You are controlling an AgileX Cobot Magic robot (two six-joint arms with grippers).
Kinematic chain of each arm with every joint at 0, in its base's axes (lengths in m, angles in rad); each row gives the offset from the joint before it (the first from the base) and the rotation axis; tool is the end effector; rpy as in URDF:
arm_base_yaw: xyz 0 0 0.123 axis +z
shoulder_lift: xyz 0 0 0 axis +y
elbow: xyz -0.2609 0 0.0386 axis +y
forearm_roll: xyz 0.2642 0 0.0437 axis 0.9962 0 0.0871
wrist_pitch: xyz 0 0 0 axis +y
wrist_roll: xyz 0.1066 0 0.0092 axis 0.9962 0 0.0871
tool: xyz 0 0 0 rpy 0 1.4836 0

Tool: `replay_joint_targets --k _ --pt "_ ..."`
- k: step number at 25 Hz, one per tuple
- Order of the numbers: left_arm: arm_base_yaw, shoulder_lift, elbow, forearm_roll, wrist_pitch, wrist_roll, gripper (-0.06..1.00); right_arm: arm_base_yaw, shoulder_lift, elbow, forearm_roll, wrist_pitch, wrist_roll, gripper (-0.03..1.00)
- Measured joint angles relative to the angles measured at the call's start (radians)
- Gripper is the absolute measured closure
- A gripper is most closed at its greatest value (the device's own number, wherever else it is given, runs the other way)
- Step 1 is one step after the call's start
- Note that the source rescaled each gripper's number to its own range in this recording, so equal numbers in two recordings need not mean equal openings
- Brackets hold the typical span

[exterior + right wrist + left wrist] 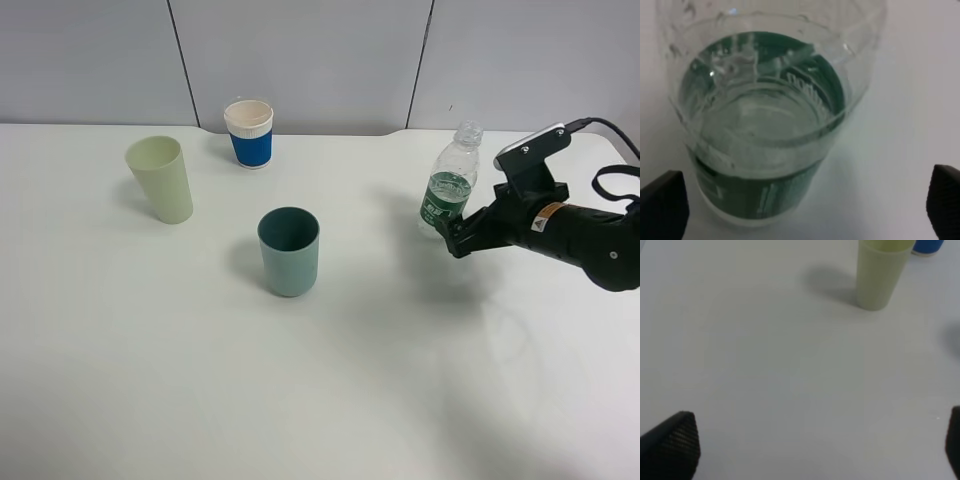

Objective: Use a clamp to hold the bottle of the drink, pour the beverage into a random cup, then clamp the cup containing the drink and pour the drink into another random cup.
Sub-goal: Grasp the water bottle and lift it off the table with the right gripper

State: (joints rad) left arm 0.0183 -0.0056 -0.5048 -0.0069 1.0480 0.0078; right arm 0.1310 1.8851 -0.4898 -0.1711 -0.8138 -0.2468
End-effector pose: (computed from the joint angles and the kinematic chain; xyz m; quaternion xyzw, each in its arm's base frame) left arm 0.0443 0.0002 0.2807 -0.0043 0.8471 0.0035 0.5313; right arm 0.2953 0.0522 0.0555 -0.2414 0.8248 -0.0063 0.5112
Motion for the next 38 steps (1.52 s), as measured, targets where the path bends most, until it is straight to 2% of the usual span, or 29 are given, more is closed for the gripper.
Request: replay_joint_targets --k 6,10,20,28,34,35,36,37,38 --pt "0.000 0.000 0.000 0.000 0.000 0.000 -0.06 0.000 0.096 0.000 -0.020 -0.206 0.000 0.09" --pt "0.000 0.000 0.000 0.000 0.000 0.000 -0.06 0.000 0.133 0.000 -0.068 -0.283 0.000 0.12" --pt "0.000 0.000 0.000 0.000 0.000 0.000 -0.06 0.000 0.181 -0.001 -0.093 -0.371 0.000 0.13" --pt "0.000 0.000 0.000 0.000 0.000 0.000 -0.06 0.000 0.200 -0.053 -0.151 -0.386 0.041 0.17" --pt "0.000 0.000 0.000 0.000 0.000 0.000 -0.06 0.000 0.200 -0.057 -0.152 -0.386 0.054 0.18" --pt "0.000 0.000 0.000 0.000 0.000 0.000 -0.06 0.000 0.200 -0.057 -0.152 -0.386 0.054 0.21" --pt "0.000 0.000 0.000 0.000 0.000 0.000 -0.06 0.000 0.200 -0.057 -0.152 -0.383 0.054 0.30" --pt "0.000 0.000 0.000 0.000 0.000 0.000 -0.06 0.000 0.200 -0.057 -0.152 -0.373 0.054 0.43" --pt "0.000 0.000 0.000 0.000 0.000 0.000 -0.06 0.000 0.200 -0.057 -0.152 -0.359 0.055 0.65"
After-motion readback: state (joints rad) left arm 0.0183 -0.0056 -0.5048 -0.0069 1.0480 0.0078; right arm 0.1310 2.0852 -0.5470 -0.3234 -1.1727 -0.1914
